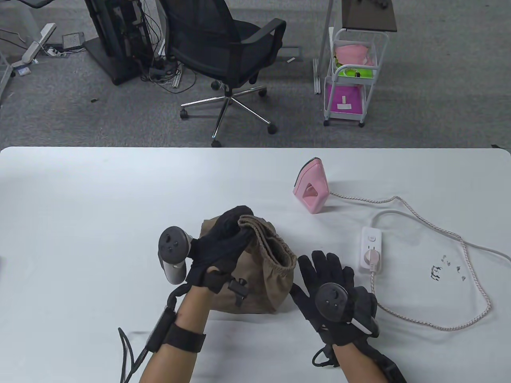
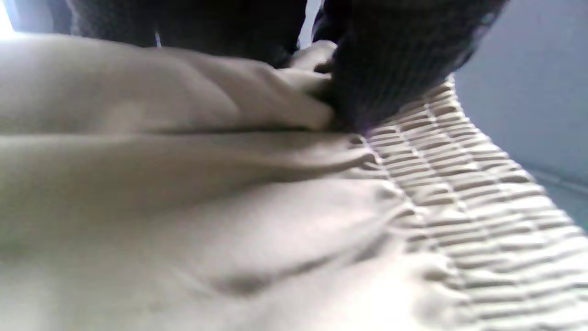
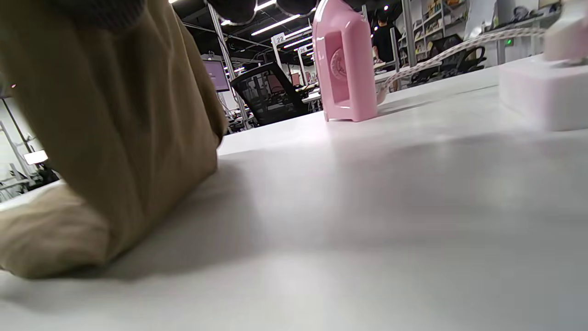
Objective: Iron shorts with electric iron on table
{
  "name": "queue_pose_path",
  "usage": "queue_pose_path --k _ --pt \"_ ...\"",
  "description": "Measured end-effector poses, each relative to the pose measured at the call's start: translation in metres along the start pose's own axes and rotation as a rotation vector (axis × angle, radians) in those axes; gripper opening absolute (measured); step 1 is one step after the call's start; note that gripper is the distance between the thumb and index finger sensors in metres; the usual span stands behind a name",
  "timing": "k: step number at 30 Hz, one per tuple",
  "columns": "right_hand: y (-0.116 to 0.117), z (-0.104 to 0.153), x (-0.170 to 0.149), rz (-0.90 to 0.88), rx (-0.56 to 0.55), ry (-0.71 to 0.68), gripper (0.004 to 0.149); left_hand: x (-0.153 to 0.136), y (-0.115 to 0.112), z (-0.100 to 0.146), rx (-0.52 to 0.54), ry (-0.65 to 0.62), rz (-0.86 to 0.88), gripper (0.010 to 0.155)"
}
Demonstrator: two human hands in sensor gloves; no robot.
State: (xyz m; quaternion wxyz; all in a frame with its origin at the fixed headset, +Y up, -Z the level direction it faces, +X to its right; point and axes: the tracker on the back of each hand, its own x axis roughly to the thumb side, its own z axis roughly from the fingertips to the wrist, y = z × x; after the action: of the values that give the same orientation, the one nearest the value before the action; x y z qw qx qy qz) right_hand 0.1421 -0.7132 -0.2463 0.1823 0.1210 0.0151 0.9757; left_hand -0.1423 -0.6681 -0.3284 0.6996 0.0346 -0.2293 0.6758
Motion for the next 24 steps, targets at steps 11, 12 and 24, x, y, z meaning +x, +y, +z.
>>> queue_pose_path --k 11,12,24 --pt "-0.057 -0.048 0.020 -0.549 -0.012 -0.240 0.065 -0.017 0.008 0.005 -0.105 0.043 0.058 0.052" --pt "-0.056 -0.053 0.024 -0.592 0.020 -0.273 0.064 -0.017 0.009 0.005 -0.114 0.044 0.065 0.052" --pt "-0.031 -0.089 0.045 -0.807 0.251 -0.492 0.072 -0.008 0.008 0.005 -0.260 0.068 -0.010 0.056"
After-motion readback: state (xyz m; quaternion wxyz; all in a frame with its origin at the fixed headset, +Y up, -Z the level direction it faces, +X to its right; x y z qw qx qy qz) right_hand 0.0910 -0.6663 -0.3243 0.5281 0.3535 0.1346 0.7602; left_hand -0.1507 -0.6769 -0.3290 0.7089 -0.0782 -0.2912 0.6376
